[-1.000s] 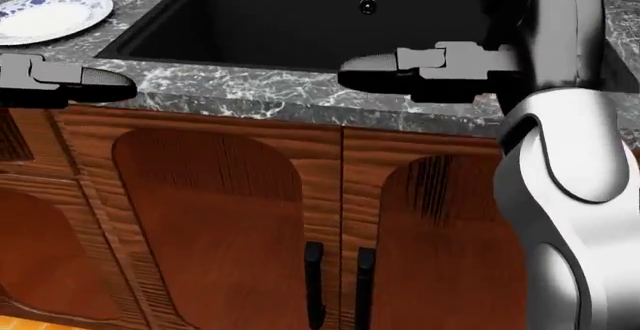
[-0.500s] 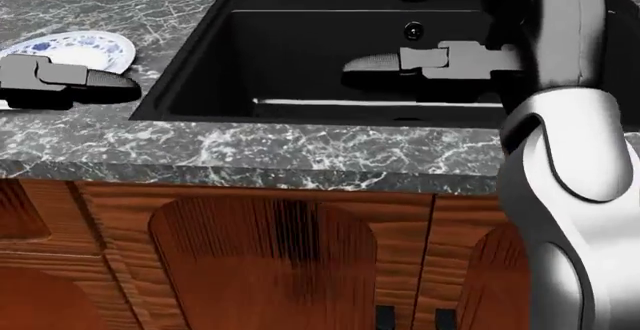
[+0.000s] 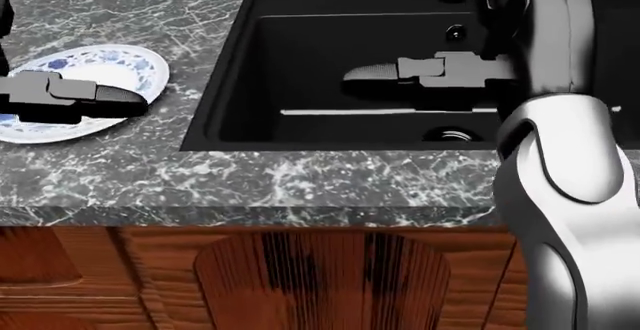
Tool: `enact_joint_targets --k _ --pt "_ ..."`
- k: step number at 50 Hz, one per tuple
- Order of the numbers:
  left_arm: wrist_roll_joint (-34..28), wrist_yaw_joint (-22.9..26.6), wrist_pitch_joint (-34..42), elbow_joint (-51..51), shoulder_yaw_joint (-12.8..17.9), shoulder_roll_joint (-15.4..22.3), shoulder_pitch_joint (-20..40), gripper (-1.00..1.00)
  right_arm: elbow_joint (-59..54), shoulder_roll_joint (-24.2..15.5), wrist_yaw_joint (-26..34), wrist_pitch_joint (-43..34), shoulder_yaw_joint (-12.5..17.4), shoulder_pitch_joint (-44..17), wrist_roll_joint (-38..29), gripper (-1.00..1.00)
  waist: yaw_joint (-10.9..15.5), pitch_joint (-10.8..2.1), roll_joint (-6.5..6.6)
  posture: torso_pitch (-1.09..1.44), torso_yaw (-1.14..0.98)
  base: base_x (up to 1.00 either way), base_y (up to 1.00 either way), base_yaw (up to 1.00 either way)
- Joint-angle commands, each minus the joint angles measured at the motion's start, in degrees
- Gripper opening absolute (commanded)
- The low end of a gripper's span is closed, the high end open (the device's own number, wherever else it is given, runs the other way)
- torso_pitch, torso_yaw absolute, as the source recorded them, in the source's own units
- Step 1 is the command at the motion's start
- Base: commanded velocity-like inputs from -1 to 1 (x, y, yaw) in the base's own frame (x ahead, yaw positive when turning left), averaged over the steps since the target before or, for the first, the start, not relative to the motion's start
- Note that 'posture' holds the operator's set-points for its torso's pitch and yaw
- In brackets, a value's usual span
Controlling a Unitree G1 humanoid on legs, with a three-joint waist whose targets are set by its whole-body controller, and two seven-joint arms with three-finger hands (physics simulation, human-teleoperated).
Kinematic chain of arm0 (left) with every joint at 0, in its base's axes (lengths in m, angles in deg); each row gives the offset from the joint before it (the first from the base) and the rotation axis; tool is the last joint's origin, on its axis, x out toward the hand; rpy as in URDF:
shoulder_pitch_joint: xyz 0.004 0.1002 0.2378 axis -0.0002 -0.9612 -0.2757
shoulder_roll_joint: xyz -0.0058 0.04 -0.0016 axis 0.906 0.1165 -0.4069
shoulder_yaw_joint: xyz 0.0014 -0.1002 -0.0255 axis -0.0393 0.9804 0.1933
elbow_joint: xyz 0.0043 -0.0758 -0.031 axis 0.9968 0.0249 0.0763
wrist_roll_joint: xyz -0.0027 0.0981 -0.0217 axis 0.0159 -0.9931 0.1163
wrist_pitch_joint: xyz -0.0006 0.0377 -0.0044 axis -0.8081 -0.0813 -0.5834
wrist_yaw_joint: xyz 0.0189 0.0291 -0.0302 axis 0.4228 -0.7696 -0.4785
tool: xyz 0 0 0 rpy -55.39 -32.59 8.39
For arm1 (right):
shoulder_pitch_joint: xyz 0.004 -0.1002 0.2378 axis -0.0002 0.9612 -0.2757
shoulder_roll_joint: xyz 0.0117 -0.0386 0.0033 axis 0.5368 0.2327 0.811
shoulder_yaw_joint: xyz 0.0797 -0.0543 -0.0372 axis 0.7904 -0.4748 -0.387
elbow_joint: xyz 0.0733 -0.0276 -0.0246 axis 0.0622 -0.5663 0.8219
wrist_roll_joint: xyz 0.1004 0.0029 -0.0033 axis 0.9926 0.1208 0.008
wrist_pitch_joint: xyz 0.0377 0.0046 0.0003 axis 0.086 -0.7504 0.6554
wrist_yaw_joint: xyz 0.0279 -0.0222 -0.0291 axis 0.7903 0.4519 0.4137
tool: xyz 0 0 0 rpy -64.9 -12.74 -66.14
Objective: Place the pastries on the plates.
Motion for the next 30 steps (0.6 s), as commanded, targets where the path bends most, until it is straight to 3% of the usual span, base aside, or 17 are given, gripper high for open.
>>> enact_joint_targets --k 1,3,6,7,8,9,10,11,12,14,20,22,23,25,27,30 --pt "-0.4 -0.7 -1.6 2.1 1.8 1.3 2.5 1.00 2.3 -0.1 0.5 2.3 -0.6 -2.7 0.3 1.00 0.4 -1.90 -0.36 -0.16 0.00 0.00 0.47 0.00" --pt "-0.5 -0.7 -1.5 1.9 1.6 1.3 2.8 1.00 2.5 -0.1 0.6 2.1 -0.6 -2.7 0.4 1.00 0.3 -1.61 0.48 -0.16 0.00 0.00 0.46 0.00" --pt "-0.7 -0.6 -1.6 1.5 1.4 1.4 3.2 1.00 2.9 -0.3 0.6 1.9 -0.5 -2.6 0.5 1.00 0.2 -1.04 3.00 -0.16 0.00 0.00 0.48 0.00" --pt "-0.7 -0.6 -1.4 1.5 1.3 1.4 3.5 1.00 3.1 -0.2 0.6 1.7 -0.4 -2.6 0.7 1.00 0.2 -1.08 4.39 -0.16 0.00 0.00 0.48 0.00" --pt "-0.7 -0.5 -1.3 1.5 1.4 1.4 3.6 1.00 3.2 -0.3 0.6 1.7 -0.3 -2.6 0.8 1.00 0.2 -1.57 6.77 -0.16 0.00 0.00 0.48 0.00" --pt "-0.7 -0.5 -1.3 1.6 1.4 1.4 3.6 1.00 3.3 -0.3 0.5 1.8 -0.3 -2.4 0.8 1.00 0.6 -2.14 9.94 -0.16 0.00 0.00 0.47 0.00" --pt "-0.8 -0.5 -1.3 1.7 1.4 1.4 3.6 1.00 3.3 -0.2 0.5 2.0 -0.3 -2.2 0.9 1.00 0.7 -1.32 6.49 -0.16 0.00 0.00 0.48 0.00" --pt "-0.8 -0.5 -1.3 1.8 1.4 1.4 3.5 1.00 3.1 -0.3 0.5 2.2 -0.4 -2.2 0.8 1.00 0.6 -0.99 7.27 -0.16 0.00 0.00 0.47 0.00" --pt "-0.7 -0.5 -1.3 1.9 1.5 1.3 3.3 1.00 3.0 -0.2 0.4 2.2 -0.4 -2.3 0.9 1.00 0.9 -1.00 6.73 -0.16 0.00 0.00 0.47 0.00" --pt "-0.7 -0.5 -1.4 2.1 1.6 1.4 3.0 1.00 3.1 -0.2 0.4 2.2 -0.5 -2.1 0.8 1.00 0.7 -1.26 5.25 -0.16 0.00 0.00 0.47 0.00" --pt "-0.5 -0.5 -1.5 2.8 1.9 1.2 2.0 1.00 3.4 -0.1 0.3 2.2 -0.6 -1.9 0.7 1.00 0.5 -0.36 1.31 -0.16 0.00 0.00 0.47 0.00" --pt "-0.5 -0.6 -1.5 2.7 1.9 1.2 2.0 1.00 3.4 0.0 0.3 2.4 -0.6 -1.7 0.6 1.00 0.4 -0.70 -1.18 -0.16 0.00 0.00 0.46 0.00" --pt "-0.5 -0.6 -1.6 2.7 1.8 1.2 2.0 1.00 3.7 -0.1 0.3 2.2 -0.5 -1.7 0.7 1.00 -0.1 -0.51 0.40 -0.16 0.00 0.00 0.47 0.00" --pt "-0.6 -0.7 -1.6 2.7 1.7 1.1 2.0 1.00 3.9 -0.1 0.4 2.0 -0.5 -1.6 0.7 1.00 0.1 -0.81 -0.67 -0.16 0.00 0.00 0.47 0.00" --pt "-0.6 -0.7 -1.7 2.6 1.6 1.0 2.0 1.00 4.3 -0.2 0.4 1.8 -0.3 -1.2 0.9 1.00 0.1 -1.76 -0.62 -0.16 0.00 0.00 0.47 0.00" --pt "-0.7 -0.7 -1.5 2.6 1.5 0.9 2.2 1.00 4.8 -0.2 0.3 1.6 -0.1 -1.0 1.1 1.00 0.1 -1.33 1.06 -0.16 0.00 0.00 0.47 0.00"
